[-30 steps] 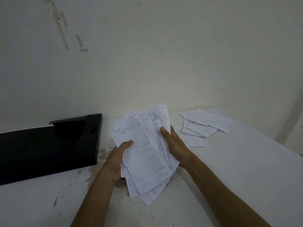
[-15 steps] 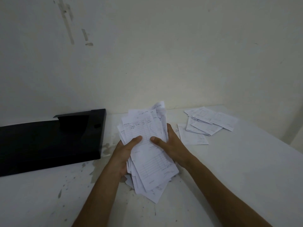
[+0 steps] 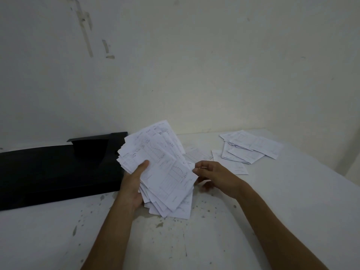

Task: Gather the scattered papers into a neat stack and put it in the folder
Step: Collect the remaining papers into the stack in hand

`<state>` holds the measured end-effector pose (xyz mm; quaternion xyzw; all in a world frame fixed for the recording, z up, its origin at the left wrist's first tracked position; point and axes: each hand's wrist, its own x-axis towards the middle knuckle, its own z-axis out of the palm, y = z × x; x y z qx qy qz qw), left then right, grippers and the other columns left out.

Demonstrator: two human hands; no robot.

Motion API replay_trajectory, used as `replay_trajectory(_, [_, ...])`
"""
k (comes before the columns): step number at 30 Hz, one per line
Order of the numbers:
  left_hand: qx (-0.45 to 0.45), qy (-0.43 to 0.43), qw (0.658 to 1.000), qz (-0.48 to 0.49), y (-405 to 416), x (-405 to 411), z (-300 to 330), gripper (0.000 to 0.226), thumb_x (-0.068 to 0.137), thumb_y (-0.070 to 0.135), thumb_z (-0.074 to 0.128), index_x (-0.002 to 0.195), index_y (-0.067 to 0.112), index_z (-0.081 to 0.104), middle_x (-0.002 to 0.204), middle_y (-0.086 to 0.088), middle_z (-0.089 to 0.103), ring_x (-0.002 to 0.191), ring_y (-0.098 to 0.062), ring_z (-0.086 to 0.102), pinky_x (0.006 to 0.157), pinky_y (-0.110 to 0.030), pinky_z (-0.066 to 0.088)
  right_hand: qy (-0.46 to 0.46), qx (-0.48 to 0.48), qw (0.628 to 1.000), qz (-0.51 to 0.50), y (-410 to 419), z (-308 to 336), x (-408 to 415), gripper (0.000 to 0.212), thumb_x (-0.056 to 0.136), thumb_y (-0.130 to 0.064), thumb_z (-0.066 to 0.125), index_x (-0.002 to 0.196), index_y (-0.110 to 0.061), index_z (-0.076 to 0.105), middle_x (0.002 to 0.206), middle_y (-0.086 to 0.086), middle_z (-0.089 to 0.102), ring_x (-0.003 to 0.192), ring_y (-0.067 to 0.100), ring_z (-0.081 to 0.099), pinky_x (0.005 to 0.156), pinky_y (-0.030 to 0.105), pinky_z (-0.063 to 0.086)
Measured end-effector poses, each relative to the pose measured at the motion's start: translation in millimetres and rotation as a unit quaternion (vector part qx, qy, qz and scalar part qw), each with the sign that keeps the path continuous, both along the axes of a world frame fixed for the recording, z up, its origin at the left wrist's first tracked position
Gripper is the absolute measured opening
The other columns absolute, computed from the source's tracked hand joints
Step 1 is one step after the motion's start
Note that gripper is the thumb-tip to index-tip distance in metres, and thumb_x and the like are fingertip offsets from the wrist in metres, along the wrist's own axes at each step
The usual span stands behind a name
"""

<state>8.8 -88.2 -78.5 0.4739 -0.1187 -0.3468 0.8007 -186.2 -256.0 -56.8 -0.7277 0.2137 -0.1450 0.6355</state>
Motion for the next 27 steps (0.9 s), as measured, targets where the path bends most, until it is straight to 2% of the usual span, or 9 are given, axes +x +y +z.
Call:
replay_trajectory(3, [-0.001,-0.003,1.000,-0.012,0,-2,0,0.047,0.082,0.020,0.074,0.128,0.019,0.063,0.118,-0.009,0.071,0.107,-0.029,0.068,0.080,-0.042,0.058,-0.019,0.021,0.999,-0.027,0,1,3,0.016,0.097,-0.016,0.063,0.085,-0.010,0.056,0.089,0.012,0.072,0.074,0.020,0.069,0.055,0.027,0.053])
replay_trajectory(6, [0.001,-0.017,1.000,0.009,2,2,-1,0.043,0.086,0.019,0.072,0.128,0.019,0.063,0.117,-0.009,0.072,0.106,-0.029,0.068,0.081,-0.042,0.058,-0.030,0.016,0.991,-0.129,-13,-1,0,0.018,0.099,-0.020,0.058,0.085,-0.011,0.055,0.084,0.009,0.063,0.075,0.023,0.063,0.062,0.031,0.050])
replay_trajectory(9, [0.011,-0.023,1.000,0.016,6,6,-1,0.041,0.086,0.020,0.072,0.126,0.017,0.064,0.116,-0.010,0.072,0.106,-0.029,0.068,0.083,-0.042,0.056,-0.052,-0.065,0.956,-0.281,-28,-2,-6,0.015,0.100,-0.025,0.055,0.089,-0.016,0.058,0.085,0.001,0.054,0.076,0.016,0.050,0.063,0.027,0.037])
replay_trajectory(13, [0.021,-0.026,0.999,-0.016,8,4,2,0.047,0.081,0.024,0.075,0.127,0.018,0.064,0.118,-0.010,0.071,0.109,-0.030,0.065,0.088,-0.044,0.055,-0.112,-0.062,0.915,-0.384,-33,1,-14,0.010,0.102,-0.023,0.054,0.106,-0.014,0.056,0.087,-0.006,0.057,0.074,0.007,0.051,0.063,0.022,0.041])
replay_trajectory(17, [0.039,-0.036,0.995,-0.089,6,-8,8,0.024,0.088,0.018,0.068,0.112,0.017,0.069,0.104,-0.010,0.075,0.098,-0.027,0.067,0.081,-0.039,0.055,-0.133,-0.007,0.913,-0.385,-32,-4,-8,0.016,0.100,-0.020,0.058,0.114,-0.013,0.058,0.098,-0.001,0.066,0.081,0.009,0.061,0.068,0.025,0.047])
replay_trajectory(19, [0.051,-0.060,0.991,-0.110,5,-13,9,0.023,0.089,0.017,0.068,0.112,0.017,0.068,0.104,-0.008,0.076,0.095,-0.025,0.069,0.080,-0.037,0.055,-0.140,0.018,0.922,-0.359,-27,-4,-2,0.020,0.099,-0.021,0.059,0.119,-0.015,0.060,0.105,0.002,0.069,0.086,0.012,0.064,0.070,0.027,0.049])
replay_trajectory(22, [0.074,-0.105,0.984,-0.125,1,-19,9,0.028,0.088,0.017,0.069,0.115,0.018,0.068,0.111,-0.007,0.074,0.100,-0.024,0.070,0.094,-0.041,0.053,-0.152,0.055,0.936,-0.311,-16,-2,7,0.019,0.102,-0.024,0.055,0.120,-0.021,0.063,0.107,0.001,0.070,0.092,0.016,0.067,0.075,0.030,0.053])
replay_trajectory(25, [0.086,-0.139,0.979,-0.122,-5,-22,5,0.031,0.087,0.016,0.071,0.117,0.020,0.068,0.115,-0.004,0.073,0.106,-0.023,0.069,0.104,-0.046,0.047,-0.163,0.117,0.941,-0.272,-4,2,15,0.036,0.100,-0.045,0.053,0.124,-0.021,0.067,0.117,0.004,0.073,0.110,0.023,0.069,0.098,0.047,0.054])
replay_trajectory(27, [0.086,-0.149,0.979,-0.112,-8,-24,3,0.032,0.087,0.015,0.071,0.118,0.020,0.067,0.116,-0.003,0.073,0.107,-0.022,0.069,0.104,-0.046,0.047,-0.159,0.148,0.949,-0.228,2,3,17,0.047,0.098,-0.056,0.051,0.127,-0.022,0.066,0.119,-0.002,0.073,0.110,0.017,0.070,0.102,0.044,0.053])
